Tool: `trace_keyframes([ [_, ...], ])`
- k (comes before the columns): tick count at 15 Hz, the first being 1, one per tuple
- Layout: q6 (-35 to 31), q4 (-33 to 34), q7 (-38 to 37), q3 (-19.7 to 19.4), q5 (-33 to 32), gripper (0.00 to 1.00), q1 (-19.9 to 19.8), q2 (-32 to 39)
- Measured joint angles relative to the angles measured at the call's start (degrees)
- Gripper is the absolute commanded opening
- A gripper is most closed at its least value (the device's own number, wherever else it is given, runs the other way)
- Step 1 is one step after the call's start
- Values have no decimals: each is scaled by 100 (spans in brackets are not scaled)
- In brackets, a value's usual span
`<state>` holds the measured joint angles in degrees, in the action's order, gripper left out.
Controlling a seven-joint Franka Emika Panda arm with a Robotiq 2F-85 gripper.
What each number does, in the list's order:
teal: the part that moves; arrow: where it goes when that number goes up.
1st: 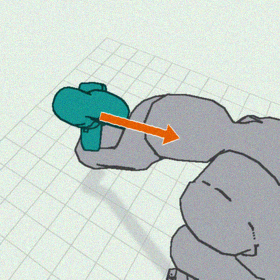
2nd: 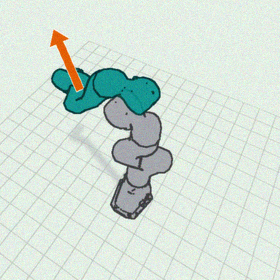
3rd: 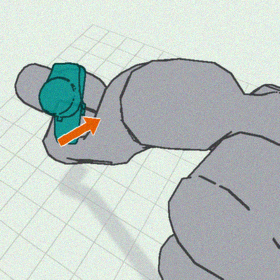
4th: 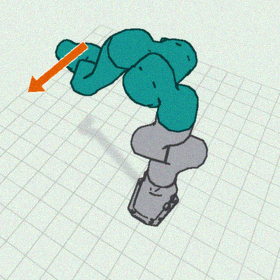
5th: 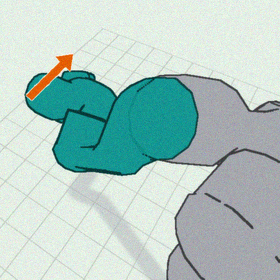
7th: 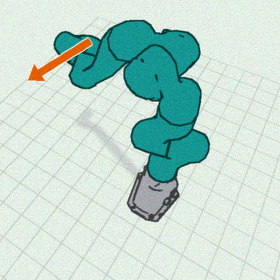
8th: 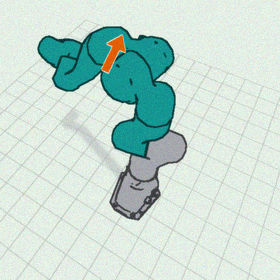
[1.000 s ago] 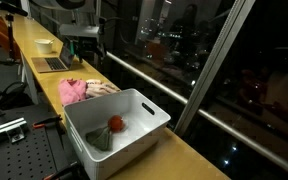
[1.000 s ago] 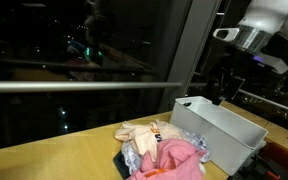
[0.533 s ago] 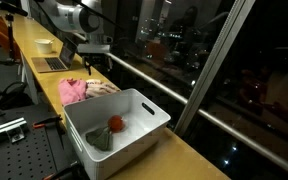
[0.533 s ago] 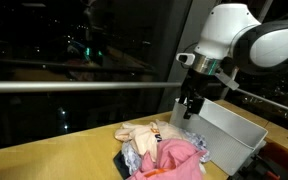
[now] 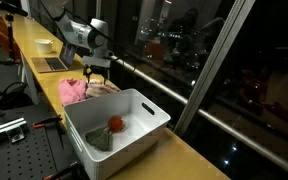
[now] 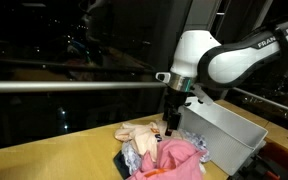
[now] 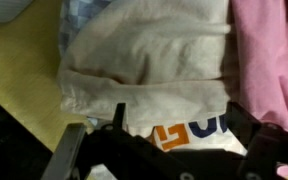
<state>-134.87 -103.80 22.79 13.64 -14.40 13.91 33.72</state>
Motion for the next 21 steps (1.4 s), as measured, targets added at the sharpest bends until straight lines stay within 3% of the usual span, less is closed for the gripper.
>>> trace_keyframes([
  [6,-16,13,-10,-24,289,100,-193,477],
  [7,-23,9,-9,-28,314,93,-263,537],
  [8,-28,6,-8,-32,339,74,-337,595],
  [10,-29,0,-6,-35,403,68,-489,665],
  [15,-26,-105,6,-35,543,31,-823,552],
  [19,-26,-498,20,-31,653,1,-1027,67],
  [21,-16,-755,69,-25,719,1,-1076,-294],
])
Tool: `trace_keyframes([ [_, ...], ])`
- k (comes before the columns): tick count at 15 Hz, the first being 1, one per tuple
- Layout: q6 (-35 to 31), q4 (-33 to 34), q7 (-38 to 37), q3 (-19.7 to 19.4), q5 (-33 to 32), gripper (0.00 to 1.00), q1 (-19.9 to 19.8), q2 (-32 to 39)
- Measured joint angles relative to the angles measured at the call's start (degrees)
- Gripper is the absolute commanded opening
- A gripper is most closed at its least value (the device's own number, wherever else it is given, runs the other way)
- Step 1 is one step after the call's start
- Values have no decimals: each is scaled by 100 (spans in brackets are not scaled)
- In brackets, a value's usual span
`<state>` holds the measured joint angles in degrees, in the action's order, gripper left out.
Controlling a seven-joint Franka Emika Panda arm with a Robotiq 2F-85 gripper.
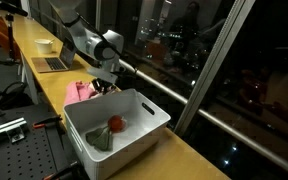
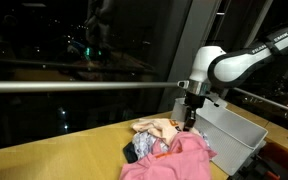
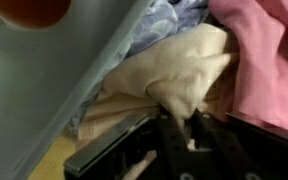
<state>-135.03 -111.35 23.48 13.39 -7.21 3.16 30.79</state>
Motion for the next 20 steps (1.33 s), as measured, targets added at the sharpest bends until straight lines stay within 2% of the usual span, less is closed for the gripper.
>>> trace_keyframes([
  [4,249,-381,134,37,74,3,-4,-886],
  [10,1076,-387,188,7,81,3,79,-2483],
  [14,1307,-400,189,-453,79,3,9,-3518],
  [17,1509,-430,241,-949,78,3,-116,-4179],
  [20,1753,-542,623,-1527,78,3,-284,-4734],
])
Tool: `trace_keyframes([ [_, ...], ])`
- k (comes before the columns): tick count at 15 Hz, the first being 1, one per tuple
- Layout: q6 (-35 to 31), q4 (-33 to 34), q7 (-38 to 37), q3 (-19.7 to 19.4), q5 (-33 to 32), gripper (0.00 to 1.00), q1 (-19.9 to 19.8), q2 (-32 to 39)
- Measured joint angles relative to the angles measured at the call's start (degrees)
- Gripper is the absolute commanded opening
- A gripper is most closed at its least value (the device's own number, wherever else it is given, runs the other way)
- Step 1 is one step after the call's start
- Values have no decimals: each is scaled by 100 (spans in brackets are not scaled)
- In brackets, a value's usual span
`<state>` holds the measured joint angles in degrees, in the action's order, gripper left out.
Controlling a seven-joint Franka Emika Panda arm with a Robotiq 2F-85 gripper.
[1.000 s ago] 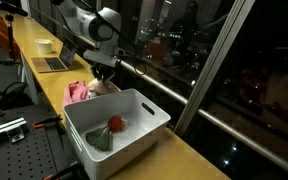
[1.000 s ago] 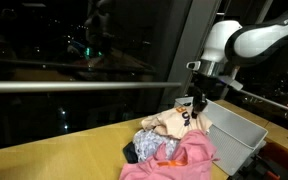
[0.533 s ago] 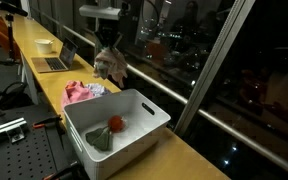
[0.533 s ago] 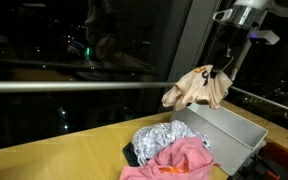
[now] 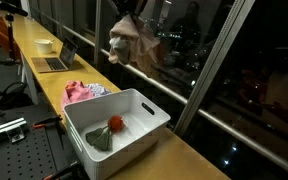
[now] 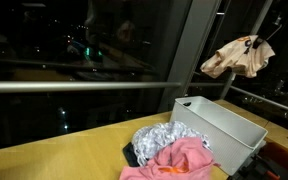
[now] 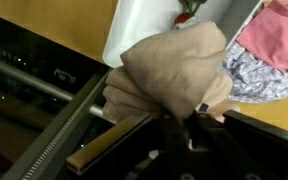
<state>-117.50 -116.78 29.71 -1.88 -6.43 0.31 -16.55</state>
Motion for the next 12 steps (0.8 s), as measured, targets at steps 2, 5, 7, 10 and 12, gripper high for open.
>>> trace_keyframes([
  [2,8,-198,220,-351,-2,3,-95,-184],
  [5,-86,-552,415,-714,-2,3,-193,-171],
  [7,-209,-797,446,-817,-2,3,-200,-137],
  [10,-406,-1034,436,-802,-1,47,-179,-31],
  [12,-456,-1094,426,-772,-1,61,-167,66],
])
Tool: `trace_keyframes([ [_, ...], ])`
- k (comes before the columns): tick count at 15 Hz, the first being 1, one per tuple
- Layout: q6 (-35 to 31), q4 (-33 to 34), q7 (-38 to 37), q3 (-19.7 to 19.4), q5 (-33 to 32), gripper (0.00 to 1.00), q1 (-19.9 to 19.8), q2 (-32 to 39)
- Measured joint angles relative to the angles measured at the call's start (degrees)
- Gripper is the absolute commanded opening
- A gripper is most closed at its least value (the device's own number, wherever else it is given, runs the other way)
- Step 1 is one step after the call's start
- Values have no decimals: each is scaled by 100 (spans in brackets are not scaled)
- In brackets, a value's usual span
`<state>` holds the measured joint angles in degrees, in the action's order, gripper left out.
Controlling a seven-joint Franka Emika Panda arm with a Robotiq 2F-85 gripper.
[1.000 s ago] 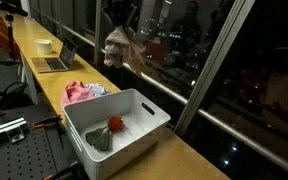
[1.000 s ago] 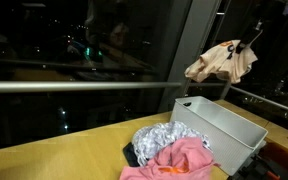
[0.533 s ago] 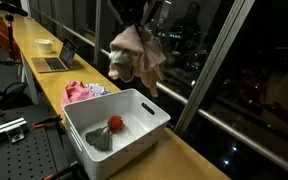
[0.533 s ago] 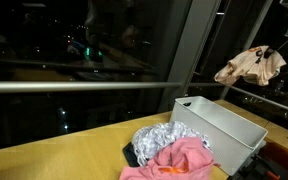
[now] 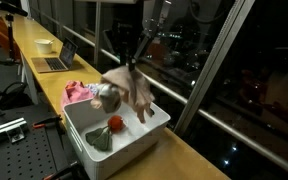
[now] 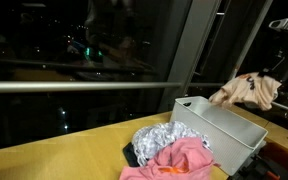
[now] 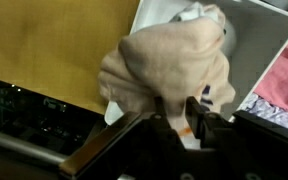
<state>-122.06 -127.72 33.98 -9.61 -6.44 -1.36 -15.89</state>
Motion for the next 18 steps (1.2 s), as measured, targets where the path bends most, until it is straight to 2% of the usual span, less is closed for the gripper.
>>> trace_keyframes([
  [2,-57,-22,-28,56,-11,73,3,61],
  [5,-65,-8,-88,261,-18,97,45,29],
  [7,-65,19,-189,495,10,100,216,-1],
  [12,-164,21,-778,1363,136,100,1053,313],
  [15,-454,67,-979,1840,136,100,1443,971],
  [18,-761,317,-997,2196,55,100,1652,1910],
])
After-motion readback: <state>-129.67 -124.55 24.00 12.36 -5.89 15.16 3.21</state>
